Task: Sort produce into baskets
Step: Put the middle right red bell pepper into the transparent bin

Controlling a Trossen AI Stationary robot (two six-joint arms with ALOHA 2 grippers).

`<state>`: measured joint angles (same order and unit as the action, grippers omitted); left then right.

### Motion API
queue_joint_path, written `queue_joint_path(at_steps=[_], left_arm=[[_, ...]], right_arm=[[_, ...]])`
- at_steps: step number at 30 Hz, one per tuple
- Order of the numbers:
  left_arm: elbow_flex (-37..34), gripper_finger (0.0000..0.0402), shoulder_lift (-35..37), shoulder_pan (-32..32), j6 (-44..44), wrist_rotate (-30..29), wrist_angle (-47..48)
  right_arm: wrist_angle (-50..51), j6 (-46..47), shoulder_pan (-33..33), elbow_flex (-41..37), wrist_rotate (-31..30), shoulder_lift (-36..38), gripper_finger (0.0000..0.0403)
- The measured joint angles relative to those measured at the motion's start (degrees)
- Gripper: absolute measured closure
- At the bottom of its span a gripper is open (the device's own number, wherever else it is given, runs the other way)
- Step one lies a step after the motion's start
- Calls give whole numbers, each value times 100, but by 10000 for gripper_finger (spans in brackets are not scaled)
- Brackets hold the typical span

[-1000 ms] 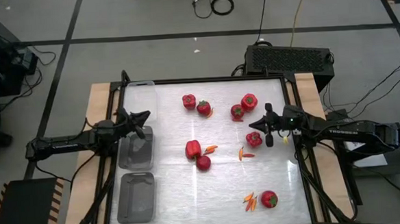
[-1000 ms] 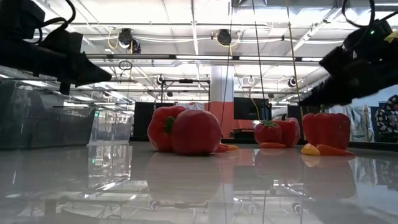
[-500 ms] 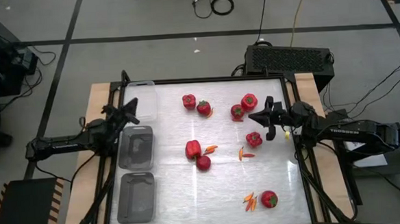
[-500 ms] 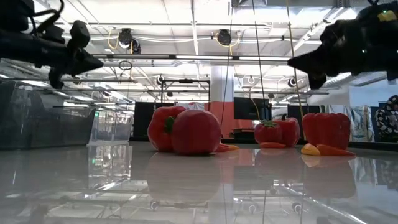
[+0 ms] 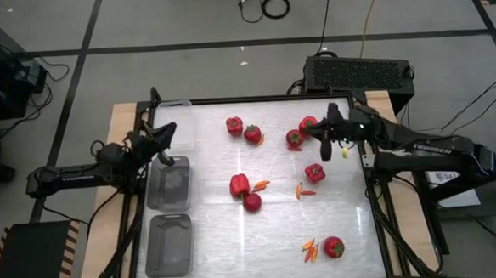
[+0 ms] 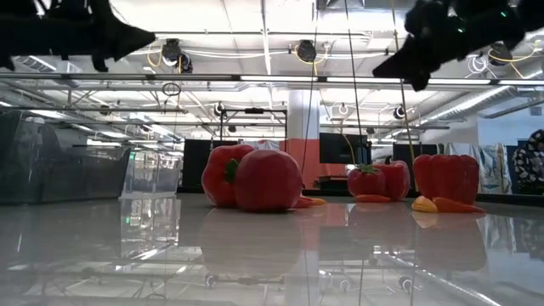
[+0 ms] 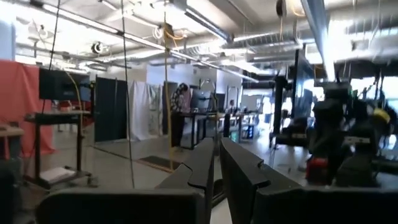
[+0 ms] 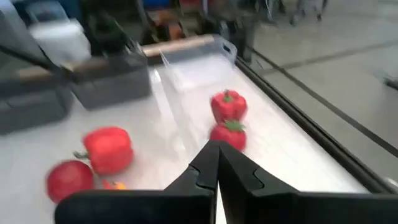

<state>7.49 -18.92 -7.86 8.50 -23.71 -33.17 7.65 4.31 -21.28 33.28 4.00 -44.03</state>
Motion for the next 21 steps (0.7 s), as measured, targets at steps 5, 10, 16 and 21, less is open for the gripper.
queue_joint_path(at_steps=[5,10,16,21], left_arm=[[700,366,-622,0,533,294,689],[1196,356,-1091,24,543,430,2124],[1217,277,-1487,155,576,404,2507],[1219,185,-1733,382,552,689,2374]], right_arm=[[1279,-239,0,1076,-413,-819,393],[2720,123,0,2134,-427,-1696,341],[4471,896,0,3420,-429,-2710,250],[5784,1600,2,4250,-244,-3413,189]])
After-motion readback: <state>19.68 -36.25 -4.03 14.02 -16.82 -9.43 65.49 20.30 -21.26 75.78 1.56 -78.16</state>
